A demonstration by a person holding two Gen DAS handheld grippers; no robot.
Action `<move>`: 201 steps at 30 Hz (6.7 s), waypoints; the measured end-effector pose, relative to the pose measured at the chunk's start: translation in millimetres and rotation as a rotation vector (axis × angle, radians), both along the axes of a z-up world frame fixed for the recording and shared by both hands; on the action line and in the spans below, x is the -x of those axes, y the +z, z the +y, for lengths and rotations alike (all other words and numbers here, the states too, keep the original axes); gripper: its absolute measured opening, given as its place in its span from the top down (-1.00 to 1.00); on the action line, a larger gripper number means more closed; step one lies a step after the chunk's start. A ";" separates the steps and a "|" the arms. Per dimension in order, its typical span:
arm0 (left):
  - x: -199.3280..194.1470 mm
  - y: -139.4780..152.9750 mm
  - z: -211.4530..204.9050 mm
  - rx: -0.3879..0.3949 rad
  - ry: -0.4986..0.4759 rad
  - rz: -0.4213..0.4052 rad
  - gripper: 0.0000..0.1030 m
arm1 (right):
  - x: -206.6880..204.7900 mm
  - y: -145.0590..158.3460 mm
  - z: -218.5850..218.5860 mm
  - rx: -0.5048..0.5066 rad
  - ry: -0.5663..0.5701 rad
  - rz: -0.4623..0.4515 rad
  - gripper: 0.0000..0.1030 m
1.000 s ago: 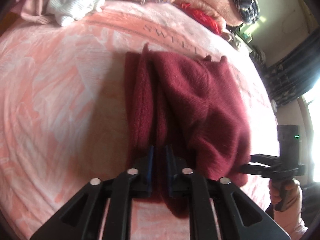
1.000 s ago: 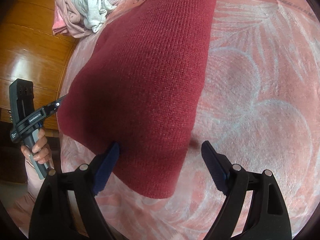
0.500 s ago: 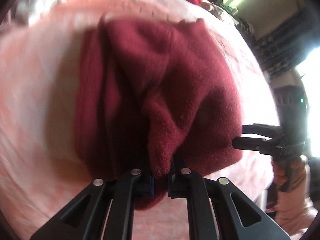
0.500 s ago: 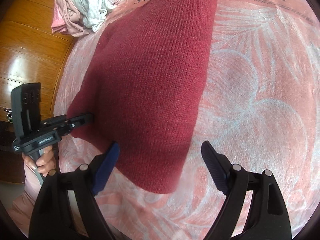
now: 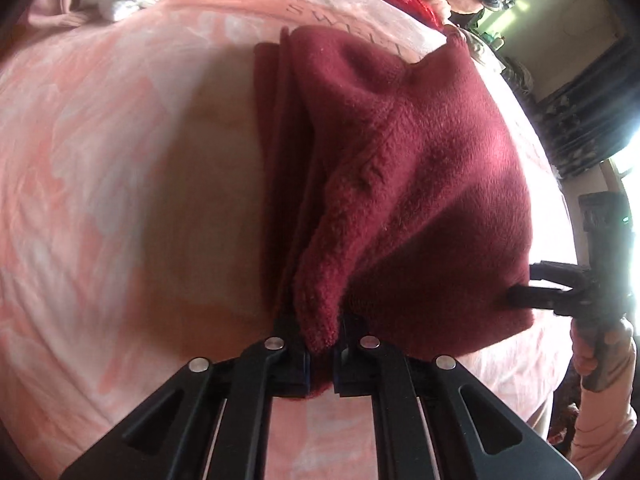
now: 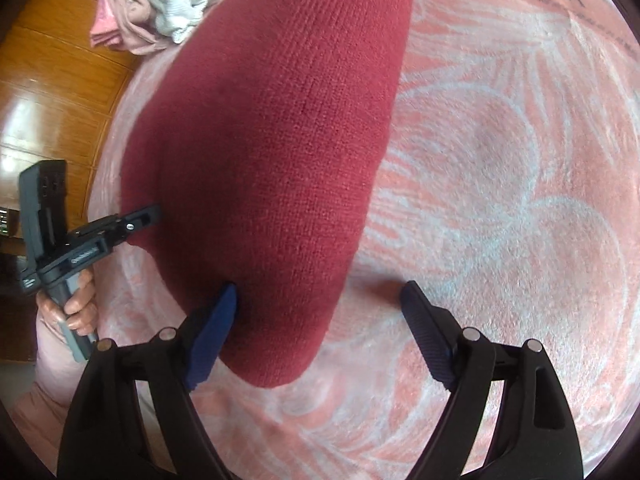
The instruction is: Fold small clothes
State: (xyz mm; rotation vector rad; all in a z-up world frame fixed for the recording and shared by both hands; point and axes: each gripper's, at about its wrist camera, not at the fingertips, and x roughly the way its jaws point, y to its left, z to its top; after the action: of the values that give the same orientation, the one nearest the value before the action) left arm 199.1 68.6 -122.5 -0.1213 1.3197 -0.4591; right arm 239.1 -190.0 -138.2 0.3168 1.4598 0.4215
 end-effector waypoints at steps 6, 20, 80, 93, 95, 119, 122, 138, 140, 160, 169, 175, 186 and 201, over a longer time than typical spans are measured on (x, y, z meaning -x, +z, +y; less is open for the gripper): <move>1.4 29.6 6.2 0.026 -0.008 -0.034 0.35 | 2.8 10.2 -1.0 0.035 0.021 -0.034 -0.57; -133.2 27.8 -38.9 -0.066 0.086 -0.016 -0.27 | -2.3 26.6 -30.5 0.006 -0.036 -0.087 -0.62; 14.4 4.7 -24.1 -0.383 0.107 -0.108 0.78 | 62.9 26.3 11.7 0.096 -0.056 -0.110 0.84; 16.5 7.8 2.7 -0.303 0.180 -0.107 0.22 | 71.9 48.1 -33.0 0.054 -0.144 -0.140 0.75; 16.3 17.8 6.6 -0.280 0.199 -0.108 0.10 | 66.1 66.4 -36.0 0.016 -0.149 -0.172 0.14; -13.5 -17.7 6.2 -0.170 0.174 -0.037 -0.42 | 28.0 16.1 -0.1 0.007 -0.084 -0.056 0.55; -4.5 -5.7 6.2 -0.177 0.181 -0.060 -0.36 | 30.3 29.3 1.5 0.020 -0.085 -0.080 0.40; 19.1 41.8 -30.2 -0.225 0.139 -0.225 -0.37 | 8.1 56.8 4.4 0.070 -0.096 -0.185 -0.23; 15.6 40.1 -30.5 -0.227 0.137 -0.229 -0.37 | 3.4 52.2 4.7 0.074 -0.099 -0.177 -0.23; -23.2 17.4 9.1 -0.023 0.131 -0.085 -0.76 | -12.1 44.6 2.9 0.041 -0.093 -0.166 -0.37; -93.2 -13.3 11.1 0.119 0.077 0.087 -0.86 | -66.7 27.1 -6.0 -0.006 -0.105 -0.098 -0.66; -100.9 -31.2 -7.1 0.139 0.028 0.114 -0.92 | -87.1 -6.7 -2.3 -0.123 -0.096 -0.032 -0.74; -88.2 -13.4 -29.9 0.246 0.004 0.102 0.25 | -75.3 15.9 -7.4 -0.179 -0.091 -0.121 0.13; -62.3 41.3 -223.6 0.300 -0.135 0.021 0.27 | -7.5 78.8 -185.6 -0.069 -0.235 -0.224 0.13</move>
State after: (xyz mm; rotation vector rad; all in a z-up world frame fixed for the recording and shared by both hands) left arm 261.4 -155.0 -81.2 -0.2876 1.2774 -0.7713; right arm 246.6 -375.6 -59.5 0.4760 1.1753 0.3062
